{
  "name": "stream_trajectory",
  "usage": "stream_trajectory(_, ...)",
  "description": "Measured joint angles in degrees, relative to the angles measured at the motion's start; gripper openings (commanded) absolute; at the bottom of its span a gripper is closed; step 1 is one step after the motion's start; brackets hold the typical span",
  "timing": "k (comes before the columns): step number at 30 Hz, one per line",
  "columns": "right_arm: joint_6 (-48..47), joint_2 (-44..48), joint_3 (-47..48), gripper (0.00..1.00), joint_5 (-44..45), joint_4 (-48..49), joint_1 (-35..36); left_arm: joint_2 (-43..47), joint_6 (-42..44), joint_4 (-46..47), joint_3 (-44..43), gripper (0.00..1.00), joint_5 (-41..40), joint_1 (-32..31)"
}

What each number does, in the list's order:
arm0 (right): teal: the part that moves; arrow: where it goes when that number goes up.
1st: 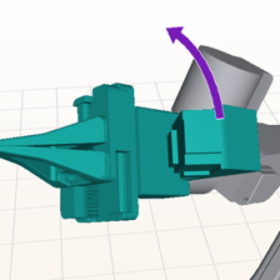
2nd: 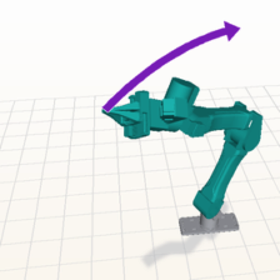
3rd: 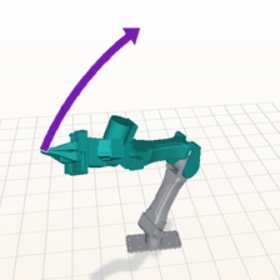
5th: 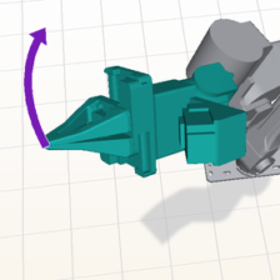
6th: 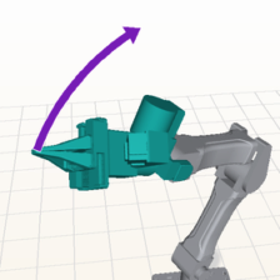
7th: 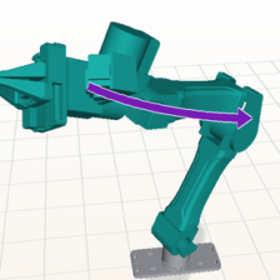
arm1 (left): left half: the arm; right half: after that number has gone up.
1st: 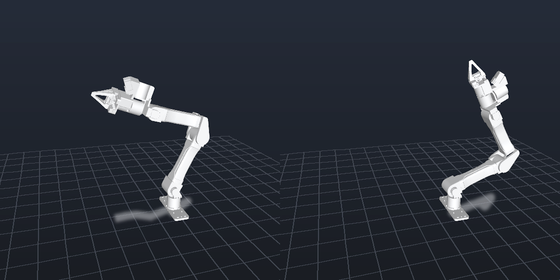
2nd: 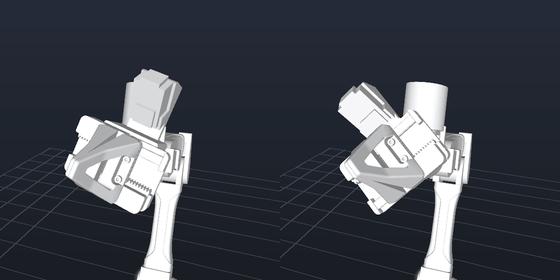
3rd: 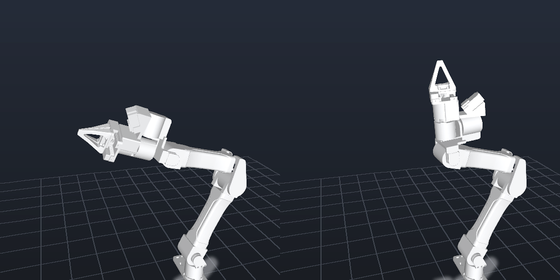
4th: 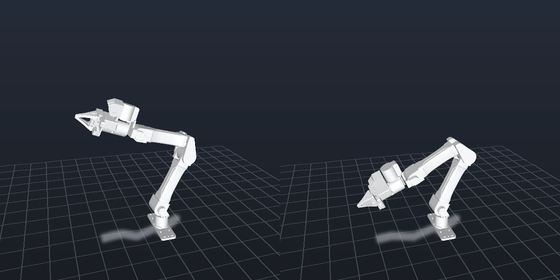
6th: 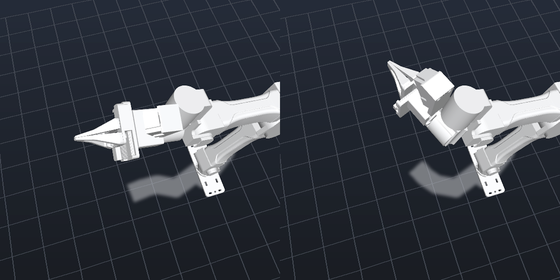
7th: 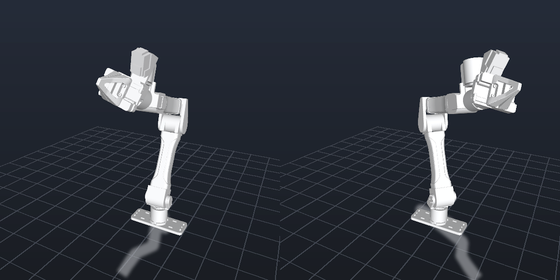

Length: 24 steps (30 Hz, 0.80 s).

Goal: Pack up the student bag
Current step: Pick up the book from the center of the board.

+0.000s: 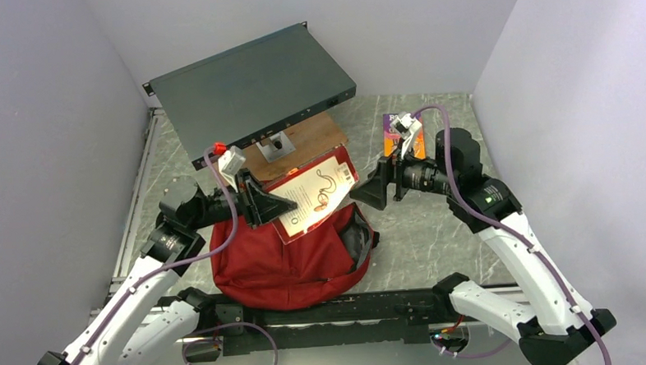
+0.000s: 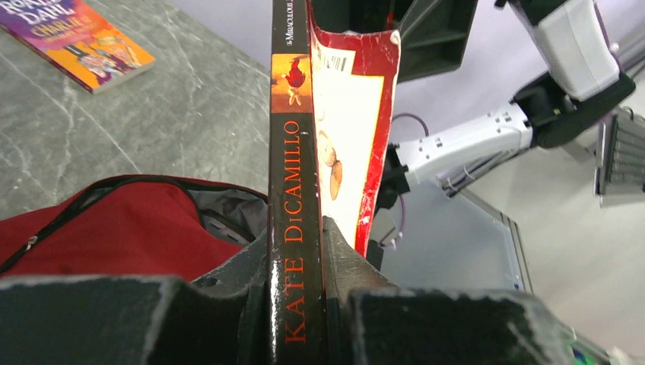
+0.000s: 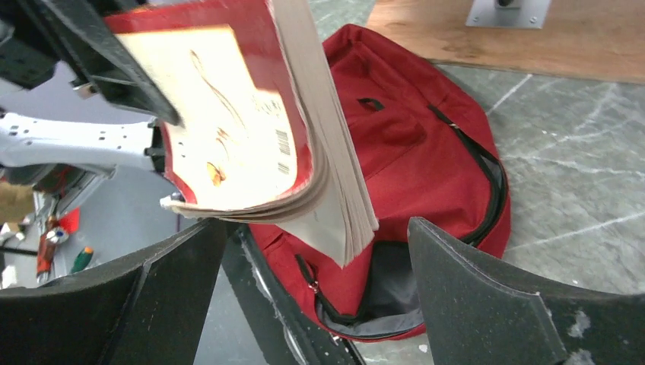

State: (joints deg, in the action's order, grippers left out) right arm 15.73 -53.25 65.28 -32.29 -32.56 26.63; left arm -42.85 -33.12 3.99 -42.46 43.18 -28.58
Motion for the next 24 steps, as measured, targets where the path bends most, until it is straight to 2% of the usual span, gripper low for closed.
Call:
stream_trajectory(6,-1.1,0.2,2.8,0.93,-7.2,-1.7,0.0,-1.0,3.5,-3.5,-1.8,0.00,5.9,0.0)
stream_trajectory(16,-0.1,-0.2,7.8,0.94,-8.4,0.1,0.0,-1.6,7.3,-8.8,-4.1,0.00,12.1,-0.2)
stream_trajectory(21,5.0,-2.2,3.1,0.87,-15.9,8.9,0.0,-1.9,4.3,-3.7,-3.3,0.00,14.4,-0.2)
stream_trajectory(24,11.9,-3.3,-4.3,0.83,-22.3,19.0,0.1,-2.0,2.0,-0.5,-2.5,0.00,15.1,-0.2)
